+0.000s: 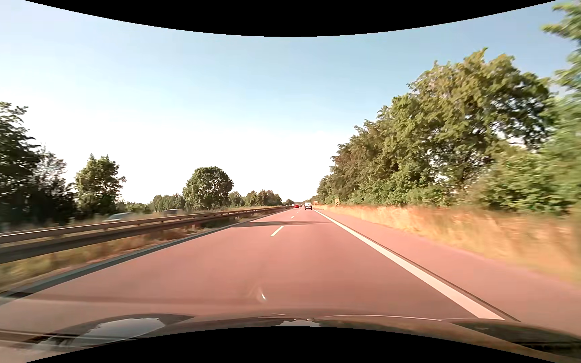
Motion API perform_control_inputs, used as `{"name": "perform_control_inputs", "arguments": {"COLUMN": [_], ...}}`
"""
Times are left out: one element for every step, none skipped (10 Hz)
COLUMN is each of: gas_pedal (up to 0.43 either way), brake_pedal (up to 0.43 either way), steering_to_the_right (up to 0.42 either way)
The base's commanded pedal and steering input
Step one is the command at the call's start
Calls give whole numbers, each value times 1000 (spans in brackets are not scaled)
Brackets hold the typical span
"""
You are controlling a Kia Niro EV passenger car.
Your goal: Follow the waypoints while adhering to traffic rules and regulations
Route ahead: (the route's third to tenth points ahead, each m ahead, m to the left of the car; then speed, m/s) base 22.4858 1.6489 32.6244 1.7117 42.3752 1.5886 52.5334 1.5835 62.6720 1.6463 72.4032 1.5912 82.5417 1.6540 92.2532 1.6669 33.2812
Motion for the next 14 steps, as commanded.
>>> {"name": "perform_control_inputs", "arguments": {"gas_pedal": [177, 177, 177, 177, 177, 177, 177, 177, 177, 189, 189, 197, 248, 260], "brake_pedal": [6, 6, 6, 6, 6, 6, 6, 6, 6, 6, 6, 6, 6, 6], "steering_to_the_right": [-1, -2, -2, -2, -2, -2, -2, -1, -1, -1, -2, -2, -1, -2]}}
